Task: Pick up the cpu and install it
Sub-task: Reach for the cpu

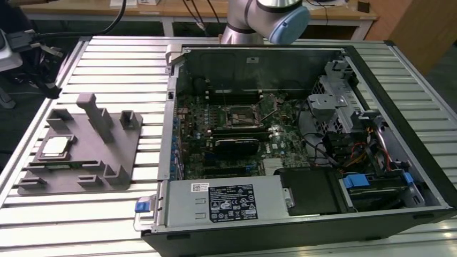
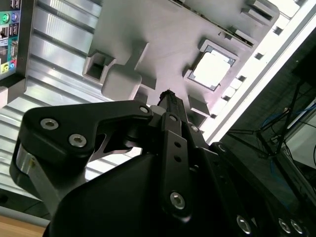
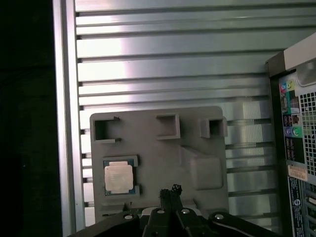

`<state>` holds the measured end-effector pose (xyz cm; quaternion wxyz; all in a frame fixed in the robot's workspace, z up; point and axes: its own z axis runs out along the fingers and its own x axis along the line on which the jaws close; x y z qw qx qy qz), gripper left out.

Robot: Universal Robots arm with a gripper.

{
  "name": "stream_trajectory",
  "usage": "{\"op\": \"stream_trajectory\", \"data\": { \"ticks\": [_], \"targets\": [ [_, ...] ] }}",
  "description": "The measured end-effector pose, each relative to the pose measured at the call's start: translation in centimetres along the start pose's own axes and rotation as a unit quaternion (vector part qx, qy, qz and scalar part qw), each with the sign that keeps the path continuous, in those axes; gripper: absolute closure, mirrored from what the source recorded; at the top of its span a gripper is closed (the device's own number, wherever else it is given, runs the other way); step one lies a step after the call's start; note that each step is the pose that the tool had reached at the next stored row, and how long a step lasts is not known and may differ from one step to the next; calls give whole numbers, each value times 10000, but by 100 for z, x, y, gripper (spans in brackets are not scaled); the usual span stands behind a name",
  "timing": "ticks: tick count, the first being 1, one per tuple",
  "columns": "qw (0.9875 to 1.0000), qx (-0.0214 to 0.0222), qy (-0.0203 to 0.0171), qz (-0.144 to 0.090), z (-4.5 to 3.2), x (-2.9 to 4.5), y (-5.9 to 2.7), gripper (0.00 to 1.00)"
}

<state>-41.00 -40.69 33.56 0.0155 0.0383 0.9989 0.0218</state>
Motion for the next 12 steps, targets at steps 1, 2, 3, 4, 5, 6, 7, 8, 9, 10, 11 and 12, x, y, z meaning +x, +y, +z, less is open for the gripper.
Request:
{"op": "stream_trajectory", "data": {
  "ticks": [1, 2, 3, 4, 5, 6, 7, 8, 9, 10, 11, 12],
  "targets": [
    [10000, 0, 0, 0, 8, 8, -3, 89],
    [10000, 0, 0, 0, 15, 17, -6, 89],
    [10000, 0, 0, 0, 22, 25, -10, 89],
    [10000, 0, 0, 0, 30, 34, -14, 89],
    [10000, 0, 0, 0, 36, 42, -18, 89],
    [10000, 0, 0, 0, 43, 50, -22, 89],
    [10000, 0, 0, 0, 49, 58, -27, 89],
    [10000, 0, 0, 0, 56, 65, -32, 89],
    [10000, 0, 0, 0, 63, 71, -37, 89],
    [10000, 0, 0, 0, 70, 78, -41, 89],
    [10000, 0, 0, 0, 78, 84, -46, 89],
    [10000, 0, 0, 0, 86, 90, -51, 89]
  ]
}}
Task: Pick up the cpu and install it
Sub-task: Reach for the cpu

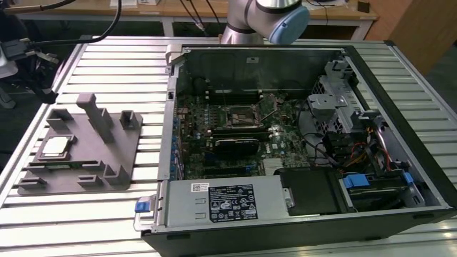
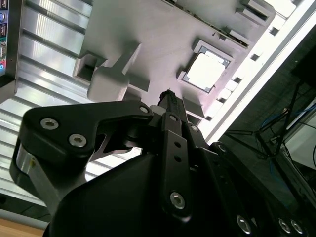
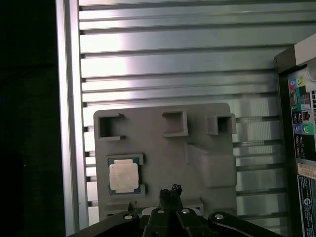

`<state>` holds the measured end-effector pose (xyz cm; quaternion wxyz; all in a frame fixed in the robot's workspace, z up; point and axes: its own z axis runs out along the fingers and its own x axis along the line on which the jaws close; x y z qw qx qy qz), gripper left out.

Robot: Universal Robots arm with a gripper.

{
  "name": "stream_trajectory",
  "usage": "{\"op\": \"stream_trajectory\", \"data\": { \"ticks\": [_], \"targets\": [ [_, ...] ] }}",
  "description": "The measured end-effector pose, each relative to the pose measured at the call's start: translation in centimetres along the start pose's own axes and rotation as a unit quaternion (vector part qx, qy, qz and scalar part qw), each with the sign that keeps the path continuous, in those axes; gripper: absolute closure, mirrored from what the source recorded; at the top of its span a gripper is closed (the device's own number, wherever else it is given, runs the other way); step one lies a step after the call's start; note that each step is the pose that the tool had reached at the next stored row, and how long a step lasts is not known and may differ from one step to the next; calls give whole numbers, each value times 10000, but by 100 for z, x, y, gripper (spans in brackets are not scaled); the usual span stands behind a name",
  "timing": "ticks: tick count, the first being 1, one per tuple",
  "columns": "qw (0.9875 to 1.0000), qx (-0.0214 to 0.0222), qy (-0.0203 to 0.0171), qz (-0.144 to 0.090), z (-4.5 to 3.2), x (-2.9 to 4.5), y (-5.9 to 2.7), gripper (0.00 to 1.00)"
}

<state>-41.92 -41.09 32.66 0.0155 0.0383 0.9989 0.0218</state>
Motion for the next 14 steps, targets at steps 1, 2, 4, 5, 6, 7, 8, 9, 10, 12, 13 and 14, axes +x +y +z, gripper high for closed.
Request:
{"op": "stream_trajectory", "data": {
  "ticks": [1, 2, 4, 5, 6, 7, 8, 9, 10, 12, 13, 14],
  "targets": [
    [10000, 0, 0, 1, 8, 6, -5, 89],
    [10000, 0, 0, 1, 16, 11, -9, 89],
    [10000, 0, 0, 1, 32, 17, -20, 89],
    [10000, 0, 0, 0, 39, 20, -25, 89],
    [10000, 0, 0, 1, 47, 24, -31, 89],
    [10000, 0, 0, 0, 54, 27, -37, 89],
    [10000, 0, 0, 0, 62, 31, -44, 89],
    [10000, 0, 0, 0, 69, 34, -49, 89],
    [10000, 0, 0, 0, 76, 37, -55, 89],
    [10000, -1, -1, 0, 92, 43, -66, 89],
    [10000, -1, -1, 1, 101, 46, -70, 89],
    [10000, 0, -1, 1, 108, 49, -74, 89]
  ]
}}
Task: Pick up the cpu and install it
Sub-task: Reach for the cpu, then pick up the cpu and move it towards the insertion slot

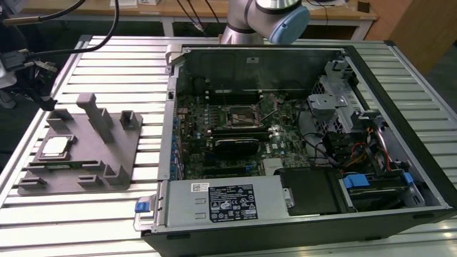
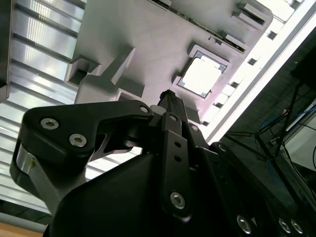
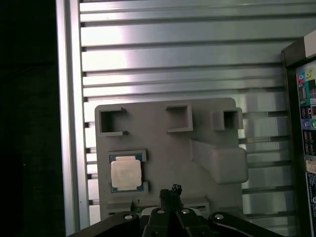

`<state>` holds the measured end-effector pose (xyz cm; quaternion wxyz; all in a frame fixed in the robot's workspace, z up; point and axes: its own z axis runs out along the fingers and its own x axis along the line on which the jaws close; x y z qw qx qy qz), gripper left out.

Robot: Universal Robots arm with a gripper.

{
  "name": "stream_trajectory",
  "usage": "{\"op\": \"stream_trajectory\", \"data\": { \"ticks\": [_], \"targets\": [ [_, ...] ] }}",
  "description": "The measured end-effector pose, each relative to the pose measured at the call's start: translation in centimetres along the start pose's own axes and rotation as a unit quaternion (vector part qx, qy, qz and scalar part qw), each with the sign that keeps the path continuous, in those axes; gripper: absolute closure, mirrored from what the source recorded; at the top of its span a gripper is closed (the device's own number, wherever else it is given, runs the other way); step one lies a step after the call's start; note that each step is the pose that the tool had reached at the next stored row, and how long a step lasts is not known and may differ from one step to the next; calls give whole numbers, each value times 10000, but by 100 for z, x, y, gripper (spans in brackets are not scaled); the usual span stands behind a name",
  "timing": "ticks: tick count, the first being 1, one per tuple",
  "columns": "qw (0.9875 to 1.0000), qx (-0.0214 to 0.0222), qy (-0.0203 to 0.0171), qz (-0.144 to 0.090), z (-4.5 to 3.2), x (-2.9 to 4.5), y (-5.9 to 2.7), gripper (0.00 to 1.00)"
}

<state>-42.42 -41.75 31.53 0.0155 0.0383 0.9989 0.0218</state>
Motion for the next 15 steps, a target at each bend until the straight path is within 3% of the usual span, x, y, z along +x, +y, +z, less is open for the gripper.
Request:
{"op": "stream_trajectory", "data": {
  "ticks": [15],
  "targets": [
    [10000, 0, 0, 0, 50, 16, -18, 89]
  ]
}}
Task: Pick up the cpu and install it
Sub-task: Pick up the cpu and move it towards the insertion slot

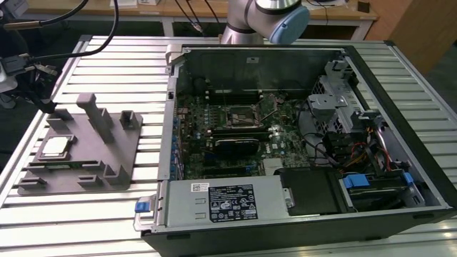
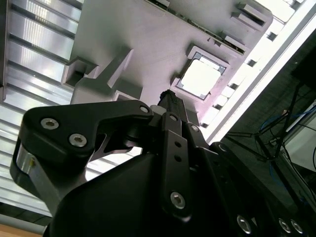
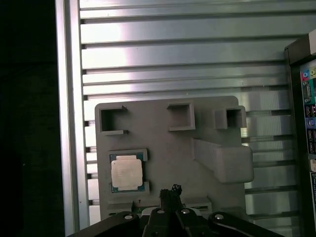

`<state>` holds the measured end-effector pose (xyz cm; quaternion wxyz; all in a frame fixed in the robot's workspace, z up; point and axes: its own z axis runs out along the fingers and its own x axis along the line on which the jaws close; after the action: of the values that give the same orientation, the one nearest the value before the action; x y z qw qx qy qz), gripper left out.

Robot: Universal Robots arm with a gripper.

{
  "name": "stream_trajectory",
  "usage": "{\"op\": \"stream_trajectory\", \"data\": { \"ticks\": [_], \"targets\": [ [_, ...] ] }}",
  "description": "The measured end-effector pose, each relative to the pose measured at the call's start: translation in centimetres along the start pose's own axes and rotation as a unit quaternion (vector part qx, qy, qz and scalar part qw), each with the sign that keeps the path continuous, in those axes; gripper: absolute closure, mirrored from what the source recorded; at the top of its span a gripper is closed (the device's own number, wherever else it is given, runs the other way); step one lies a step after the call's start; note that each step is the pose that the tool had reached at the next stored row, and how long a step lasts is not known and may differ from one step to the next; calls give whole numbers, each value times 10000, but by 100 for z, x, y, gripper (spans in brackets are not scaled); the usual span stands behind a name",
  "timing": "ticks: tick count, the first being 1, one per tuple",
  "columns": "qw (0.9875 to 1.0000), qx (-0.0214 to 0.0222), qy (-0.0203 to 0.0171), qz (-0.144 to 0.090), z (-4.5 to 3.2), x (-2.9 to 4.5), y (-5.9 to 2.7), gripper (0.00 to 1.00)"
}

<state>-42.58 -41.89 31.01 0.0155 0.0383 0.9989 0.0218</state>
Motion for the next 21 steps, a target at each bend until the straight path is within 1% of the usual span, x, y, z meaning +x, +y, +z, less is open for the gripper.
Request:
{"op": "stream_trajectory", "data": {
  "ticks": [6, 12, 16, 21],
  "targets": [
    [10000, 0, 0, 0, 38, 13, -5, 89],
    [10000, 0, 1, 0, 119, 35, -22, 89],
    [10000, 0, 0, 1, 179, 72, -34, 89],
    [10000, 0, 0, 0, 261, 138, -47, 89]
  ]
}}
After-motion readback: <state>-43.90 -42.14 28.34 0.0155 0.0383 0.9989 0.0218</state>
